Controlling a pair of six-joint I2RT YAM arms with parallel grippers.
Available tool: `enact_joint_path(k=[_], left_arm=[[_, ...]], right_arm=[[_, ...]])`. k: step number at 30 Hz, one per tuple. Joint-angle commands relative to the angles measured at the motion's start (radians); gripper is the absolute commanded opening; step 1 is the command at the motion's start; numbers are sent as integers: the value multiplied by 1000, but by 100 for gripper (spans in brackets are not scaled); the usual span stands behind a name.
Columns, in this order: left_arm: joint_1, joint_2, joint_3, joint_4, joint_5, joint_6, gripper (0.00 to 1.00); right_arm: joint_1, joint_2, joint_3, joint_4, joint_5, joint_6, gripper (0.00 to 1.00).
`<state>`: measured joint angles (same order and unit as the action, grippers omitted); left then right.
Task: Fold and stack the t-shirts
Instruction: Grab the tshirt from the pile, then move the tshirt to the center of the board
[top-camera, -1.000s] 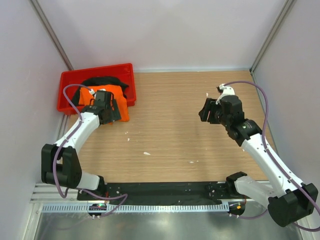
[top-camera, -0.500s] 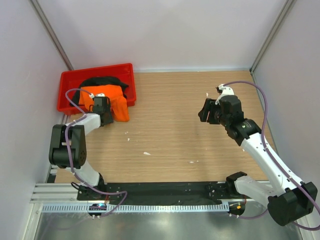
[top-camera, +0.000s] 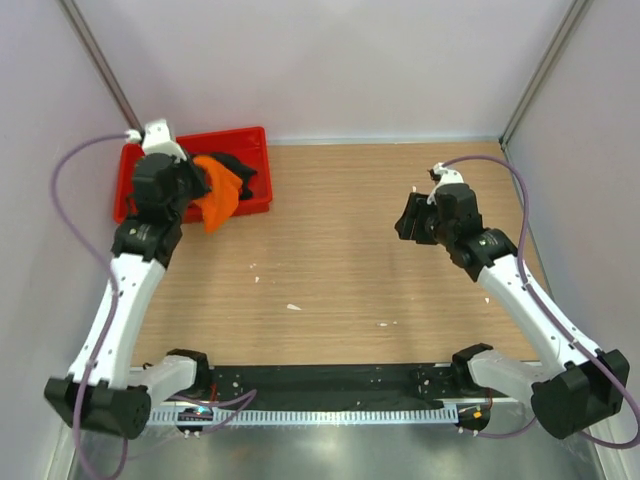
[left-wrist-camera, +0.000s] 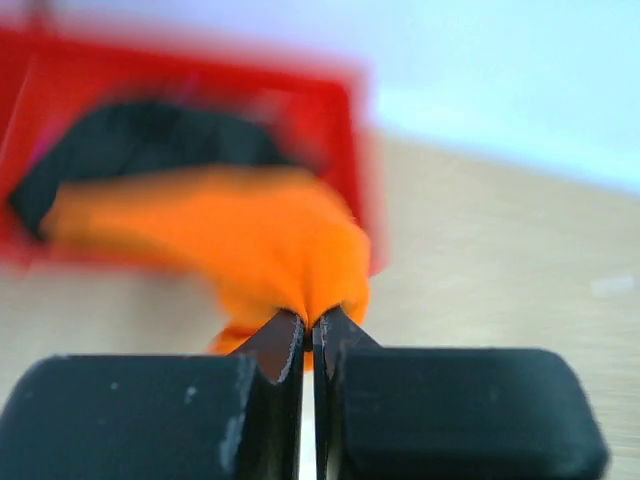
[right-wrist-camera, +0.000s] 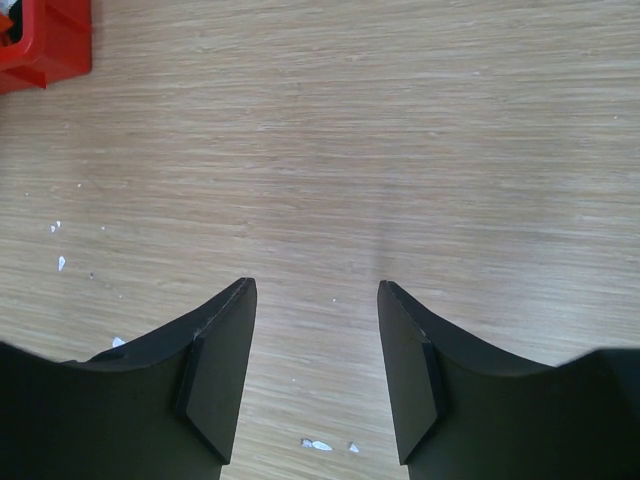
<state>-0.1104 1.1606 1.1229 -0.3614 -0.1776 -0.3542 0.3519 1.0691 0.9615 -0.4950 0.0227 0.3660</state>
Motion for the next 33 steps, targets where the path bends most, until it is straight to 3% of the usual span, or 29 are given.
enact_joint_path(k=[1, 6, 11, 12, 13, 14, 16, 17, 22, 28, 30, 33], left_arm=[[-147, -140, 213, -47, 49, -12, 0], [-304, -84, 567, -177, 147, -40, 0], [-370, -79, 533, -212, 253, -127, 1], [-374, -81, 506, -214, 269, -138, 12], [-374, -82, 474, -212, 271, -150, 32], [-374, -81, 406, -230, 279, -152, 59], [-374, -72, 335, -272, 314, -97, 74], [-374, -55, 293, -309, 297, -76, 77], [-374, -19, 137, -444, 364, -3, 67], [-377, 37, -63, -336, 578, -127, 67], [-387, 85, -87, -309, 615, -163, 67], [-422, 189, -81, -318, 577, -155, 68]], right_arm=[[10, 26, 71, 24, -9, 8, 57], [25, 86, 129, 47, -41, 8, 58], [38, 115, 177, 35, -66, 25, 64], [36, 114, 184, 29, -76, 24, 66], [38, 114, 184, 23, -89, 21, 71], [38, 111, 180, 18, -139, 11, 81], [39, 101, 151, 12, -185, -18, 89], [41, 95, 135, 9, -238, -27, 89], [168, 13, -6, 21, -276, -16, 85], [318, 49, -145, 84, -308, 99, 82], [366, 104, -162, 101, -267, 129, 82], [386, 149, -194, 78, -150, 186, 74]])
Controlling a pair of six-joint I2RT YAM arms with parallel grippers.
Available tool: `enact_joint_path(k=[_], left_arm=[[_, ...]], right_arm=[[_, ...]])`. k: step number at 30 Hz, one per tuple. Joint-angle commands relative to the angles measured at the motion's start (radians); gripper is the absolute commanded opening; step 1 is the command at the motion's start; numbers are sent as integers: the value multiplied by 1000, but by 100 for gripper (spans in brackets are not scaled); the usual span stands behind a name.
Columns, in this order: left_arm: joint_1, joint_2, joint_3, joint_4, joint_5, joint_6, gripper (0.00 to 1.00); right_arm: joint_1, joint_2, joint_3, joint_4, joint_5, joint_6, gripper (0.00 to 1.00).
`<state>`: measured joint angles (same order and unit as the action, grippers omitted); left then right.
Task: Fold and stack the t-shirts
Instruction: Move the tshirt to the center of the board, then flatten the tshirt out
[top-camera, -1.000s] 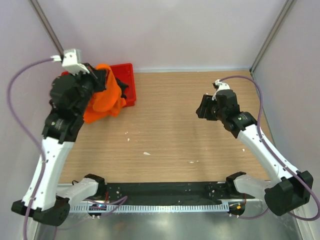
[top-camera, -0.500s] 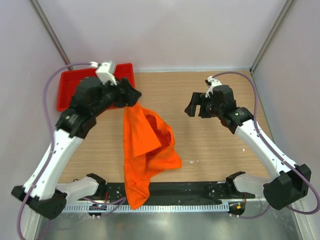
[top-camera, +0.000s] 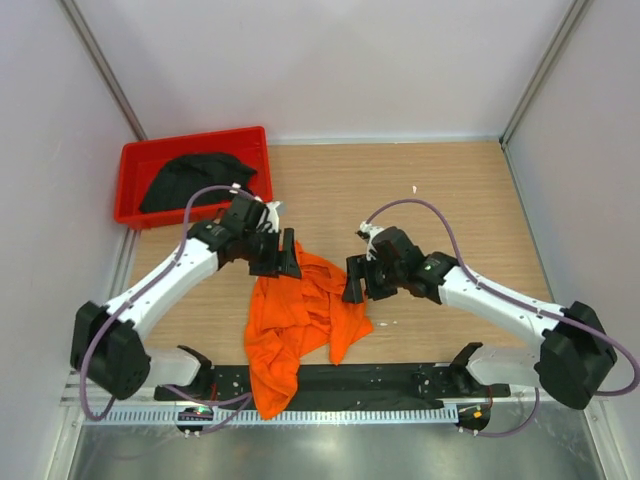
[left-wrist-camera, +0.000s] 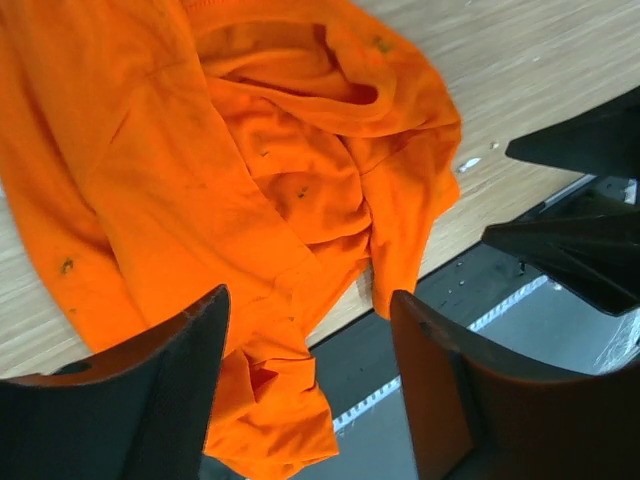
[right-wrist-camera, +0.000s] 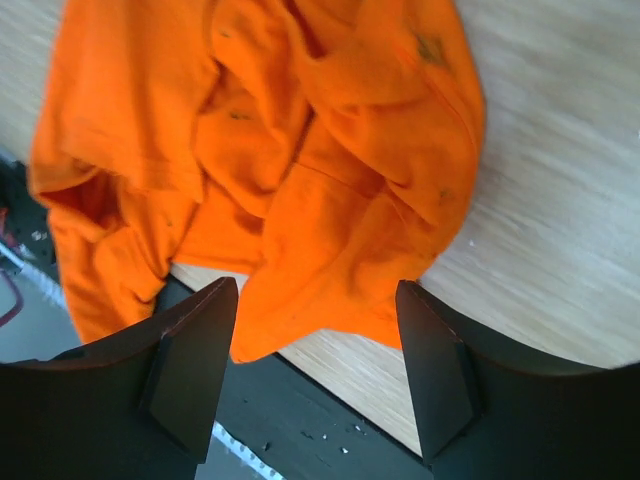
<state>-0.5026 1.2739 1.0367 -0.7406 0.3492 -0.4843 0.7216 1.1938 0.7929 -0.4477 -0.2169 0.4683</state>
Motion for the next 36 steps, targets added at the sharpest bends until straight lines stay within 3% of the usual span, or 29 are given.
enact_joint_path(k=[1, 4, 7, 12, 17, 20, 21, 23, 26, 27, 29, 33, 36], left_arm=[[-34, 100, 3, 46, 24, -27, 64], [-37, 182, -3, 73, -70, -28, 50], [-39, 217, 2, 116, -215, -16, 56], [-39, 327, 63, 126, -286, 13, 65], [-37, 430, 98, 173, -335, 21, 65], [-36, 493, 143, 175, -339, 44, 63], [-36, 511, 166, 162, -335, 47, 56], [-36, 533, 181, 156, -335, 52, 51], [-36, 530, 174, 161, -339, 46, 27], [-36, 521, 172, 162, -340, 47, 15], [-36, 507, 174, 159, -342, 52, 0], [-31, 400, 203, 95, -455, 98, 0], [-8, 244, 296, 6, -513, 131, 0]], right_arm=[[18, 26, -38, 46, 131, 99, 69], [18, 41, -72, 127, 160, 122, 65], [16, 88, -63, 129, 188, 109, 63], [19, 122, -61, 150, 197, 69, 63], [18, 176, -70, 179, 192, 76, 62], [18, 187, -84, 204, 189, 76, 56], [18, 193, -86, 207, 180, 76, 50], [18, 208, -89, 218, 172, 81, 47], [19, 224, -84, 242, 163, 89, 32], [18, 240, -78, 244, 162, 89, 18], [18, 248, -58, 239, 162, 84, 3], [18, 210, 15, 144, 192, 23, 2], [21, 161, 118, -20, 160, -45, 2]])
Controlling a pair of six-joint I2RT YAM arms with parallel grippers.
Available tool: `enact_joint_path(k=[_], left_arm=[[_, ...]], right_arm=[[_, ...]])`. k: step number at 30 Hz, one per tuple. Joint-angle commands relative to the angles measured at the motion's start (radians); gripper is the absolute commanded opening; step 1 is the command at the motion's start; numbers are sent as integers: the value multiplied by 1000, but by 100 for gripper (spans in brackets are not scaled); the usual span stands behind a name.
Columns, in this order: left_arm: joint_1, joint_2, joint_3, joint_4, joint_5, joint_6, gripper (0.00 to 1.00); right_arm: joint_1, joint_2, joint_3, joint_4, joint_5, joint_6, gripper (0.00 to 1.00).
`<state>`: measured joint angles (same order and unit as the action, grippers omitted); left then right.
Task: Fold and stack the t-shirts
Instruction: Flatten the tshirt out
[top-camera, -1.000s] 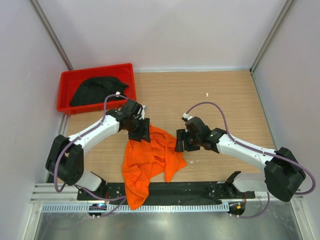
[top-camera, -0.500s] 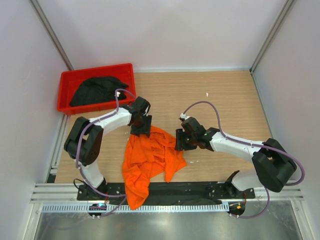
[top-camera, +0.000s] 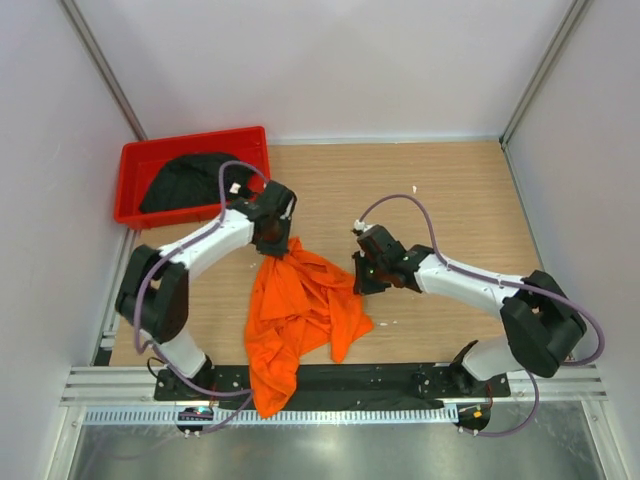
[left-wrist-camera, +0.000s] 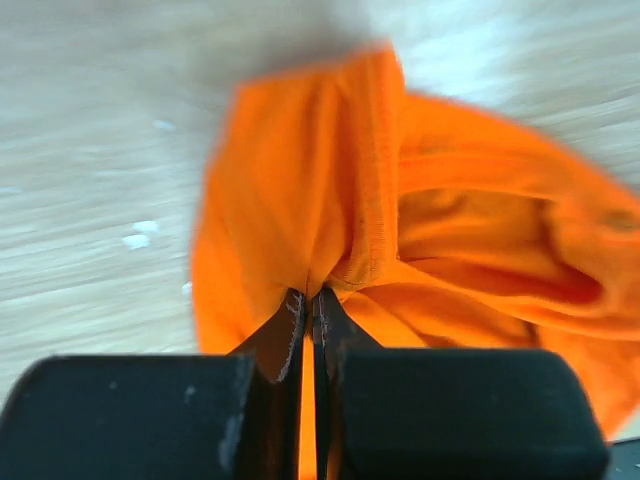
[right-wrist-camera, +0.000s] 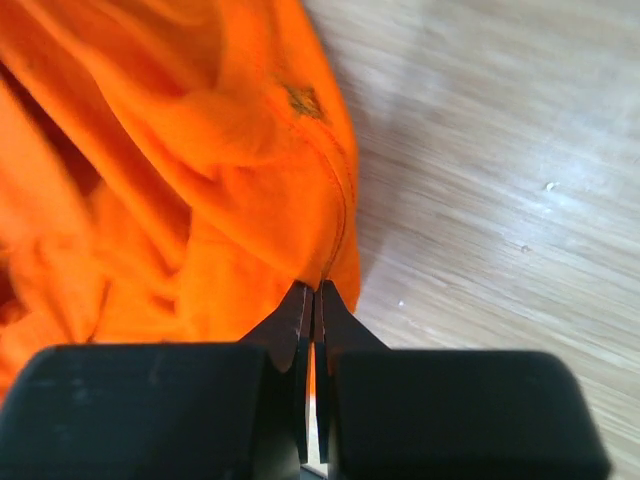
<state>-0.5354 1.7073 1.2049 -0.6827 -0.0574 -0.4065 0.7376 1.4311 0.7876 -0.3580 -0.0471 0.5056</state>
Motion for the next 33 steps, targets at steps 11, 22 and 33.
enact_joint_path(k=[11, 22, 33], left_arm=[[101, -771, 323, 168, -269, 368, 0], [101, -712, 624, 244, -243, 549, 0], [83, -186, 665, 432, 209, 359, 0]], right_arm=[[278, -280, 521, -237, -181, -263, 1], [348, -322, 782, -380, -76, -234, 2], [268, -474, 570, -769, 730, 240, 1]])
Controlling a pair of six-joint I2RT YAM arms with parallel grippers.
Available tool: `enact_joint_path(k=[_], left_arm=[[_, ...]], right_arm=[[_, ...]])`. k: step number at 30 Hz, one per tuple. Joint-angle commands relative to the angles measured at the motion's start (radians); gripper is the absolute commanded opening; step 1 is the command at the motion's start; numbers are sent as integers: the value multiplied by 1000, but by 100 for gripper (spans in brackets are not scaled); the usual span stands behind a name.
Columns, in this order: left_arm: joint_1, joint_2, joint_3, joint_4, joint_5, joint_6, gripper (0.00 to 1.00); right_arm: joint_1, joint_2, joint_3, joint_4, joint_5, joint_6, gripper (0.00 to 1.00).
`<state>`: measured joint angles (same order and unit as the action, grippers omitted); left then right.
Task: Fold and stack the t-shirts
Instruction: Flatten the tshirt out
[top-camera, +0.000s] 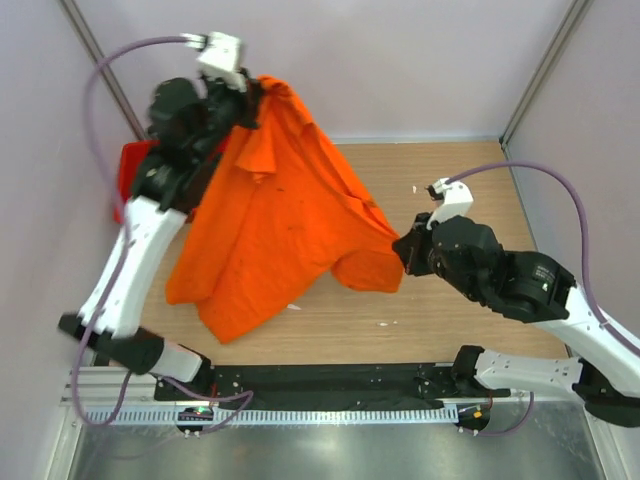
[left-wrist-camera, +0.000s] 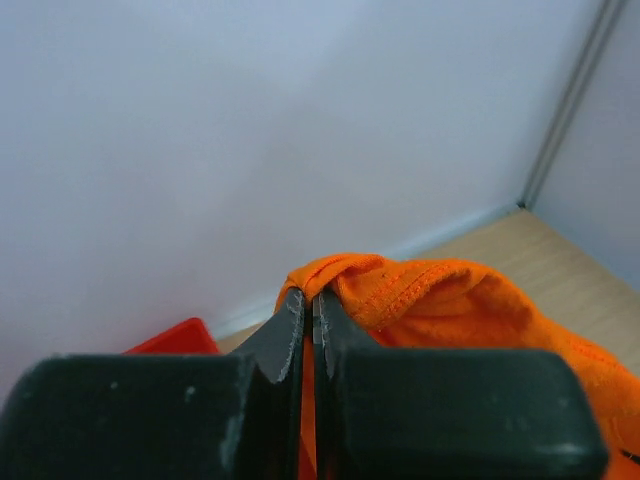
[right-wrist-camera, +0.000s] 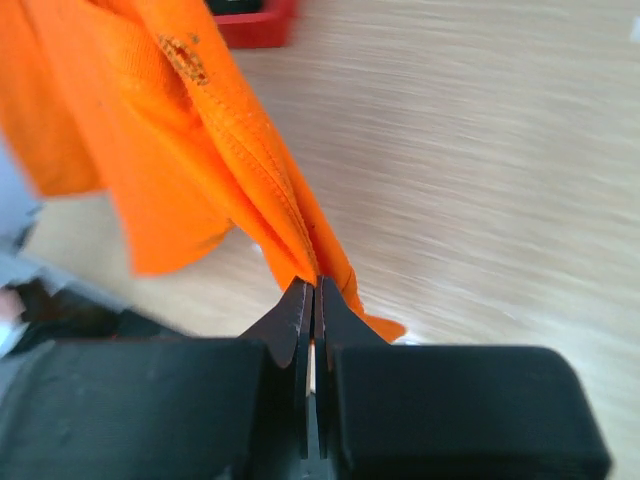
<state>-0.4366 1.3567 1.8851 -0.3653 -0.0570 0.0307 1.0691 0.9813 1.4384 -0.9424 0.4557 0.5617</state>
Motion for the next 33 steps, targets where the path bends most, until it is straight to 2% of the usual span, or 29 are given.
enact_joint_path(k=[1, 2, 3, 4, 5, 6, 7, 8, 9, 11, 12, 13, 15, 16, 17, 18, 19, 22, 24, 25, 26, 27, 28, 29, 33], left_arm=[[-25, 236, -15, 144, 268, -100, 0], [-37, 369, -8, 144, 293, -104, 0], [-54, 454, 26, 144, 299, -103, 0], [-89, 526, 60, 131, 312, -98, 0], [-108, 597, 107, 103, 298, -94, 0], [-149, 746, 159, 68, 272, -86, 0], [-166, 810, 283, -2, 241, -80, 0], [-181, 879, 333, -33, 211, -80, 2], [-192, 930, 356, -41, 122, -122, 15], [-194, 923, 327, -27, 10, -155, 46], [-191, 900, 336, -56, -10, -149, 52], [-188, 880, 330, -111, -15, -123, 65], [-186, 814, 292, -147, -73, -71, 80], [-182, 735, 261, -174, -82, -69, 100], [-177, 681, 193, -187, -83, -80, 100], [-156, 632, 142, -198, -67, -106, 100], [-142, 517, 90, -204, 13, -165, 100], [-87, 350, -162, -178, 170, -320, 100], [-48, 198, -351, -182, 242, -366, 100], [-34, 150, -419, -204, 271, -379, 96], [-24, 52, -473, -219, 302, -394, 84], [-10, 7, -580, -259, 301, -397, 71], [-10, -32, -628, -280, 290, -397, 52], [-10, -116, -676, -297, 277, -402, 46], [-22, -267, -926, -354, 215, -436, 45]], right_arm=[[-95, -21, -149, -188, 213, 179, 1], [-142, -12, -189, -188, 198, 200, 1], [-199, -19, -231, -159, 120, 202, 1], [-356, -32, -321, -124, 62, 161, 1], [-441, -71, -366, -84, -24, 141, 1], [-522, -82, -403, -20, -96, 117, 1], [-669, -82, -455, -6, -201, 101, 1], [-717, -75, -475, 5, -237, 78, 1], [-760, -32, -489, 25, -270, 28, 1], [-811, 28, -492, 34, -322, -12, 19], [-817, 99, -483, 33, -348, -44, 31], [-821, 130, -443, 22, -380, -61, 50], [-821, 189, -406, -8, -429, -89, 69], [-822, 224, -397, -7, -443, -106, 86], [-825, 237, -398, -13, -437, -97, 99], [-830, 249, -403, -6, -443, -95, 100], [-836, 267, -427, 2, -442, -95, 100], [-874, 276, -496, 92, -586, -85, 100], [-876, 310, -516, 155, -642, -71, 91], [-874, 328, -527, 172, -658, -63, 76], [-874, 371, -532, 206, -667, -42, 65], [-874, 390, -532, 215, -672, -36, 47], [-874, 413, -532, 229, -681, -31, 40], [-874, 436, -533, 260, -689, -11, 39], [-867, 485, -532, 321, -698, 1, 40]])
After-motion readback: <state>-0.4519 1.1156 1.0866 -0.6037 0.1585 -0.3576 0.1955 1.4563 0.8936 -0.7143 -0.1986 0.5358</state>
